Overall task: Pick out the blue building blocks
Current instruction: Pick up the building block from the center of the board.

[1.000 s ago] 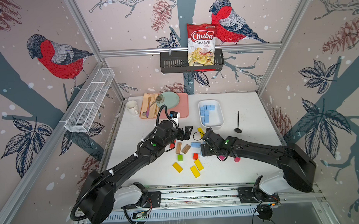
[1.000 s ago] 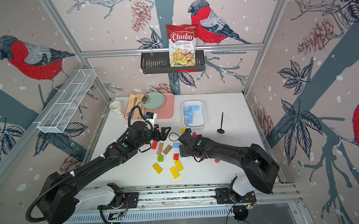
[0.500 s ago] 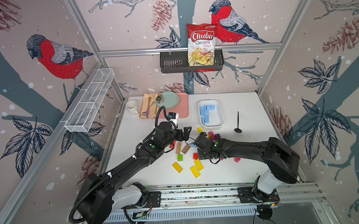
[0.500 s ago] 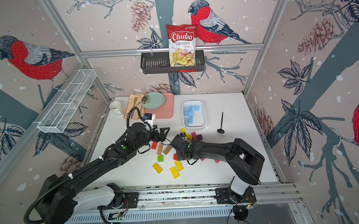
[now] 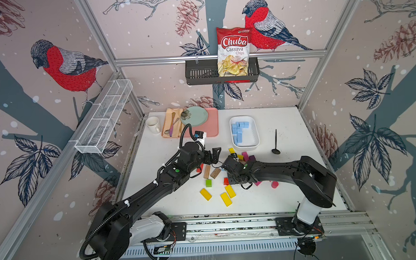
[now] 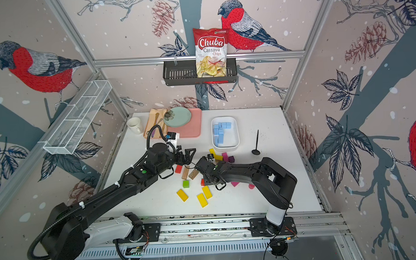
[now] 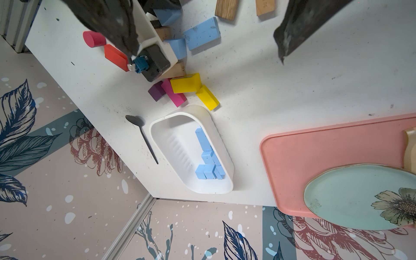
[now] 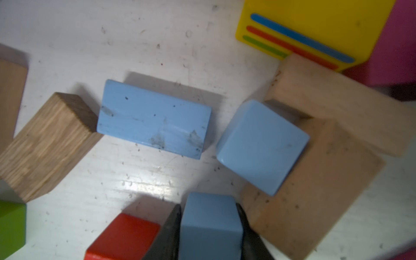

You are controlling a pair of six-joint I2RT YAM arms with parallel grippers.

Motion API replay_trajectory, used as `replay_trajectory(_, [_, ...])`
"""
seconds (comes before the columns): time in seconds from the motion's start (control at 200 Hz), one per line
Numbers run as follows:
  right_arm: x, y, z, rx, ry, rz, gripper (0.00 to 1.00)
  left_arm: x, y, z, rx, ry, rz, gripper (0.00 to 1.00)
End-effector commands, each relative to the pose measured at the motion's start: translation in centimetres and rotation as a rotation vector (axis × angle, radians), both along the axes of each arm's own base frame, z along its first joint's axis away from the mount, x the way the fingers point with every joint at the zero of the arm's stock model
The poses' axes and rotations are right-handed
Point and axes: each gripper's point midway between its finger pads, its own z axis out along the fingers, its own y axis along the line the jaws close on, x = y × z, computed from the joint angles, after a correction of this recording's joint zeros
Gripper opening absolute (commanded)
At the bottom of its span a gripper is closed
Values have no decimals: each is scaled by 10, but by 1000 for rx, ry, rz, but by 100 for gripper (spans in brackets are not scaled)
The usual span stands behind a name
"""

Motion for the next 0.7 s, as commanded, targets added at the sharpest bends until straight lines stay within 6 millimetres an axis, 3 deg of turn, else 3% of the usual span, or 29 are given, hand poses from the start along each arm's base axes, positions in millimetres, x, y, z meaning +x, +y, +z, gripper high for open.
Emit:
replay_trajectory(0.0, [3,-1,-1,-23,-11,20,30,5,-1,10,-20,-31,10,99])
replay_trajectory(0.345, [13,9,16,22,-37,53,15,8,-1,13,-21,-38,19,99])
replay_trajectory(0.695, [38,7,67,186,-94,27,8,10,-1,19,-17,-50,22,99])
